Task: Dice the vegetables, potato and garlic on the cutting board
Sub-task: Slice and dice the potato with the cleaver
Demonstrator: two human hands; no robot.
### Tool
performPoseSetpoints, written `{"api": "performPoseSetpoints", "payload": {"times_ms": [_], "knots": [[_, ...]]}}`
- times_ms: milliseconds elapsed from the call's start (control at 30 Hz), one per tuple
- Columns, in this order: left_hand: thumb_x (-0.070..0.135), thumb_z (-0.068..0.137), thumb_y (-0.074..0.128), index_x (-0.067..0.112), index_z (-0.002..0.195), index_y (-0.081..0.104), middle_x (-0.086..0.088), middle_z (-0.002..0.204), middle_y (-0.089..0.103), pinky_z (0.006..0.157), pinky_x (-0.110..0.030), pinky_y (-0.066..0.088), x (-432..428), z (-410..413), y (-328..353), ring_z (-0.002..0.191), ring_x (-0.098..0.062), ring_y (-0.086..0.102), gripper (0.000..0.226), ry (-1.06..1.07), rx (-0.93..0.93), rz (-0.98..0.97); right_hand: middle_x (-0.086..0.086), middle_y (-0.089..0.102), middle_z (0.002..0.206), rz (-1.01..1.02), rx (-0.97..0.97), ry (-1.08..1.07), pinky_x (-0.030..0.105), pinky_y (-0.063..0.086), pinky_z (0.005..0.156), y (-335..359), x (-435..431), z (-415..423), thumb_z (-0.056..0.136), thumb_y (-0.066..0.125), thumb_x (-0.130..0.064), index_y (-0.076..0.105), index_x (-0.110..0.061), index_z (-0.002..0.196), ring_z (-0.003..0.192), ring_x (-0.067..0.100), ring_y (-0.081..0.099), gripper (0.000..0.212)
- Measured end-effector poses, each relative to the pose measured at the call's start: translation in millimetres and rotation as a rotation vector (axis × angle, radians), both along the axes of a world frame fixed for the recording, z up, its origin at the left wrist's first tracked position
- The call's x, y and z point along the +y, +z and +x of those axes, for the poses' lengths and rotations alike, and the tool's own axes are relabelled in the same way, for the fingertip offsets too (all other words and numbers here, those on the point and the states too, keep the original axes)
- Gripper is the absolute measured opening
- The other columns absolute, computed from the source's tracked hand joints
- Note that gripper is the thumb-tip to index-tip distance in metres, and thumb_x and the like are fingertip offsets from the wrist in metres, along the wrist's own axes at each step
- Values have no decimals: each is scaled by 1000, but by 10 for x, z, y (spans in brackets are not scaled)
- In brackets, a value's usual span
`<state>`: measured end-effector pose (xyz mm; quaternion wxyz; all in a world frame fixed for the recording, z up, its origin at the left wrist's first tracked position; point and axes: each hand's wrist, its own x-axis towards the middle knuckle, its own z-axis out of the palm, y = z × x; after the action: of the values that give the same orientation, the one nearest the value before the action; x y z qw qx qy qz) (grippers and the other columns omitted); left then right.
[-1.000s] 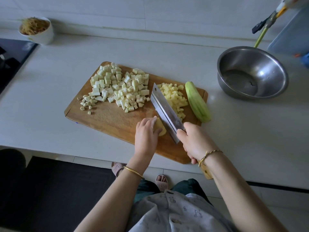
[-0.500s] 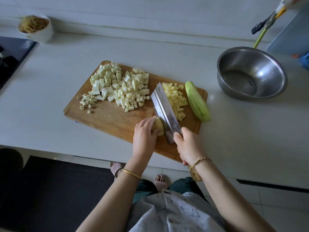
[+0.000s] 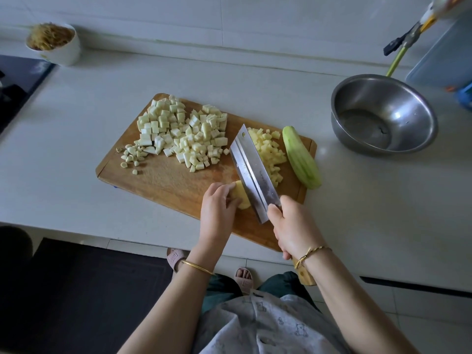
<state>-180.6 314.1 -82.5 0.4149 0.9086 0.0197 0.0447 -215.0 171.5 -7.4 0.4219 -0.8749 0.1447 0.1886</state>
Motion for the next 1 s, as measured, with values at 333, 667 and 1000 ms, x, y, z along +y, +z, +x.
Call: {"api": "performPoseSetpoints", "payload": {"times_ms": [333,667,1000], "knots": [[7,85,68,2,111,65,4,97,49,72,0,35,-34,19,-8,84,-9,47,27,25,19,-16,5,37,57,80,103,-9,25,40,37,40,8,124,95,35,-16,35,-12,74,31,14,33,22],[6,86,65,4,110,64,5,98,49,71,-2,35,-44,2,-12,87,-9,49,23,56,60,-63,4,40,59,66,69,-71,39,45,51,-240,156,101,95,41,-21,46,-1,92,44,20,38,21],[10,89,62,8,120,59,3,107,47,81,-18,35,-70,-8,37,96,-12,47,31,68,134,-67,8,40,57,134,38,-98,26,38,35,-85,8,13,96,40,-19,39,-8,77,29,15,36,22]]}}
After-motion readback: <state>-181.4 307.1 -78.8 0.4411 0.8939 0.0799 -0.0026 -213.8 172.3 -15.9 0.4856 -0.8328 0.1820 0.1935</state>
